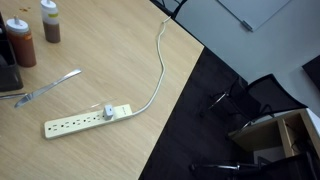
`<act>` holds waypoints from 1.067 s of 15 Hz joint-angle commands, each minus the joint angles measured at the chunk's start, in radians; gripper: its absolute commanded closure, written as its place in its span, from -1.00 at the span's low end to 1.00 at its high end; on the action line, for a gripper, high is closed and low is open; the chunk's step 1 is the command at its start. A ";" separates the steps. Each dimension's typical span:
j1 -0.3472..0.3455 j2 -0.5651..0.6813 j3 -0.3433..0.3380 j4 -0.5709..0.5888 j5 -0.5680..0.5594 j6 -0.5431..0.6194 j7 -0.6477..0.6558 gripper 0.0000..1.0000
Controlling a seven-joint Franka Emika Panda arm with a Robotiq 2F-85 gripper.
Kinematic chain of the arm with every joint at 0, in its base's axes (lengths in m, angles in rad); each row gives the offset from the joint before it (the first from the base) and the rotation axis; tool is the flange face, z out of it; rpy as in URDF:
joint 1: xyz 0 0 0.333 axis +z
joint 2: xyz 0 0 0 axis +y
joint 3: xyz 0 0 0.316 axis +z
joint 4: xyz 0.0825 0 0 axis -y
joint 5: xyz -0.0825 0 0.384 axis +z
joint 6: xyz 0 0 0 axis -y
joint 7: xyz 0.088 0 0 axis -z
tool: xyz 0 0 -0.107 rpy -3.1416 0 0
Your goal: Put the knife on the table
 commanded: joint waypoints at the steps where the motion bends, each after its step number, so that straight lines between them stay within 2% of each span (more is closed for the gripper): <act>1: 0.019 -0.067 0.028 -0.059 0.031 -0.113 -0.093 0.94; 4: 0.031 -0.070 0.047 -0.102 0.045 -0.138 -0.091 0.94; 8: 0.034 -0.041 0.047 -0.155 0.014 -0.102 -0.046 0.94; 16: 0.018 0.087 0.045 -0.191 0.054 -0.126 -0.070 0.94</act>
